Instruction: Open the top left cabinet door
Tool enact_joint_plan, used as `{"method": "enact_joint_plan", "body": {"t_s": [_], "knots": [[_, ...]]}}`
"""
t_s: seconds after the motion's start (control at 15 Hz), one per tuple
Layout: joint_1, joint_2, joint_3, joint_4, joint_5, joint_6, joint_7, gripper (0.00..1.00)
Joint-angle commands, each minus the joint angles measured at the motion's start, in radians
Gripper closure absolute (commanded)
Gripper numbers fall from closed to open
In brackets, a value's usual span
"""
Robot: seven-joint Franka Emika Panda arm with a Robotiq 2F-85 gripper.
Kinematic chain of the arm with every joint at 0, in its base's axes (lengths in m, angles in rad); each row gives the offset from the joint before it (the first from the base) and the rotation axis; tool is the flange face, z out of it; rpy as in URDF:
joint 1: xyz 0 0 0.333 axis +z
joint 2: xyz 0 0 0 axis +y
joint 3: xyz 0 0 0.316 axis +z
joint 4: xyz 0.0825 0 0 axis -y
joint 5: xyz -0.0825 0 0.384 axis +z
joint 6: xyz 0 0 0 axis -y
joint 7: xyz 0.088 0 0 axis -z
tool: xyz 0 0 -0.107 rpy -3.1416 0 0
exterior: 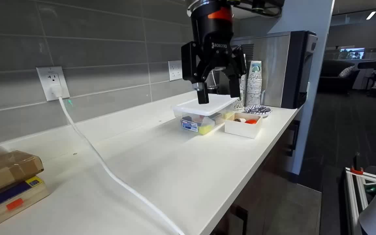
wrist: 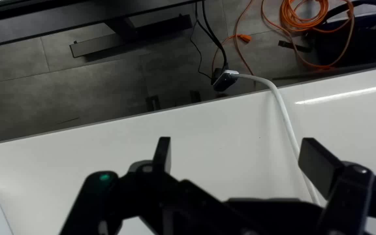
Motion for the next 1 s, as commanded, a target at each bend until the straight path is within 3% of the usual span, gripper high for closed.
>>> {"method": "enact_joint_plan", "body": {"t_s": [0.0, 0.53, 0.93], "knots": [[0.005, 0.001, -0.005, 0.002, -0.002, -0.001, 0.001, 0.0], [-0.02, -0.04, -0.031, -0.005, -0.033, -0.022, 0.001, 0.0], [-0.129, -0.2, -0.171, -0.019, -0.128, -0.113, -0.059, 0.0]]}}
